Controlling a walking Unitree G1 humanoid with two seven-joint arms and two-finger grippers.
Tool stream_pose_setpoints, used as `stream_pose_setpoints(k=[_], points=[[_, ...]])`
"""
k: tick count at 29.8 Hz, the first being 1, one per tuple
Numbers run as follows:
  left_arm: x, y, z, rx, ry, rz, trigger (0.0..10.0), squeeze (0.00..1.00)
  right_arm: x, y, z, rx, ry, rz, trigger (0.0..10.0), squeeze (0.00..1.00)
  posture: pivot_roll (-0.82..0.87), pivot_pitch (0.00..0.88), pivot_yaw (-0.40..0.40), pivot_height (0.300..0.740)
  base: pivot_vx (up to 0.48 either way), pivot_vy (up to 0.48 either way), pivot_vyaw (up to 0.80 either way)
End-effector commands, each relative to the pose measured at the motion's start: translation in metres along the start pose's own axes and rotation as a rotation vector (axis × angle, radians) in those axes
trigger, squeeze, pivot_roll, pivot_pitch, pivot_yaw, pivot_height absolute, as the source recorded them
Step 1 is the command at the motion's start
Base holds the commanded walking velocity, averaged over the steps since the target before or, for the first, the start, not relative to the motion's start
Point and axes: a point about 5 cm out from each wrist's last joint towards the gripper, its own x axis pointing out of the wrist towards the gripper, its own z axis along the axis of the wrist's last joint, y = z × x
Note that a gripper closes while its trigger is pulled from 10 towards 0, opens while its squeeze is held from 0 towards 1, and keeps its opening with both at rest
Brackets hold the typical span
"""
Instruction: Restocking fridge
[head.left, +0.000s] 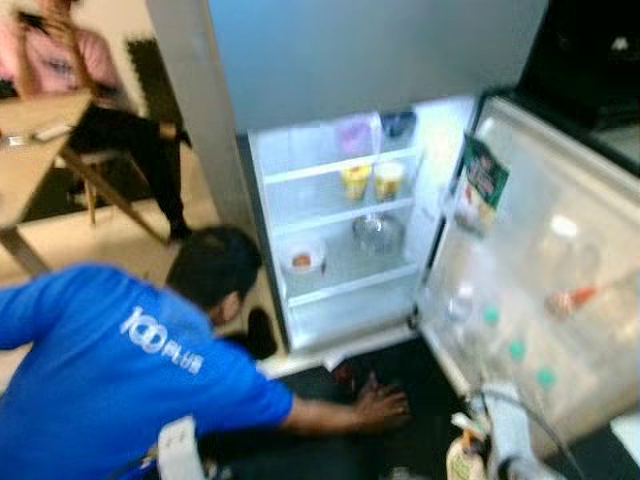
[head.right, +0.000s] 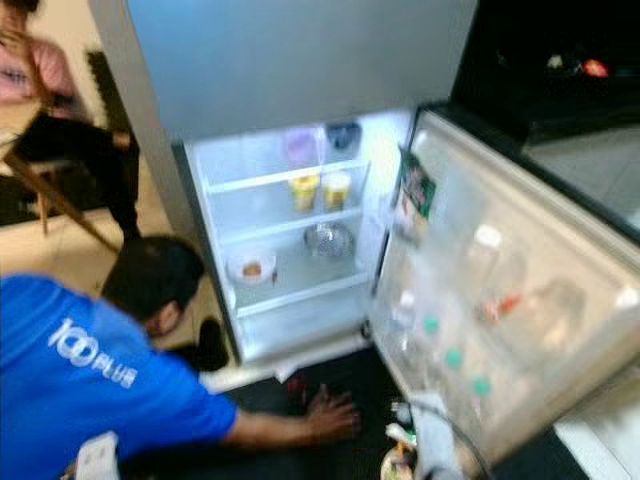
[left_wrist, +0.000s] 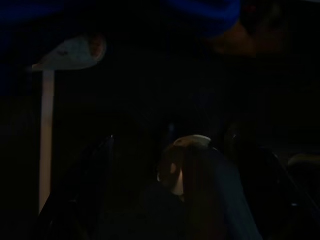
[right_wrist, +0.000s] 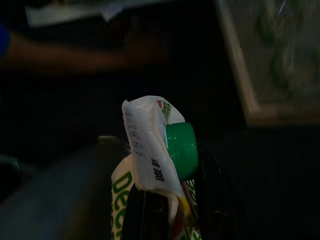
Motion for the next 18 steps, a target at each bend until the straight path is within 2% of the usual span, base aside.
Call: stream_pose_setpoints(k=[1, 9, 18], points=[[-0.0015, 0.0027, -0.0064, 0.0, 0.023, 0.011, 10.0, 0.0, 0.0008, 0.0, 0.0078, -0.013, -0.02, 0.001, 10.0, 0.0, -0.04, 0.0, 0.031, 0.74, -0.409, 0.0, 0.0], [-0.0016, 0.0031, -0.0066, -0.007, 0.02, 0.013, 10.0, 0.0, 0.0007, 0.0003, 0.0068, -0.014, -0.017, 0.003, 10.0, 0.0, -0.04, 0.0, 0.031, 0.74, -0.406, 0.0, 0.0], [-0.002, 0.0045, -0.0062, -0.01, 0.014, 0.019, 10.0, 0.0, 0.0008, 0.0009, 0.0061, -0.016, -0.015, 0.006, 10.0, 0.0, -0.04, 0.0, 0.032, 0.74, 0.0, 0.0, 0.0]])
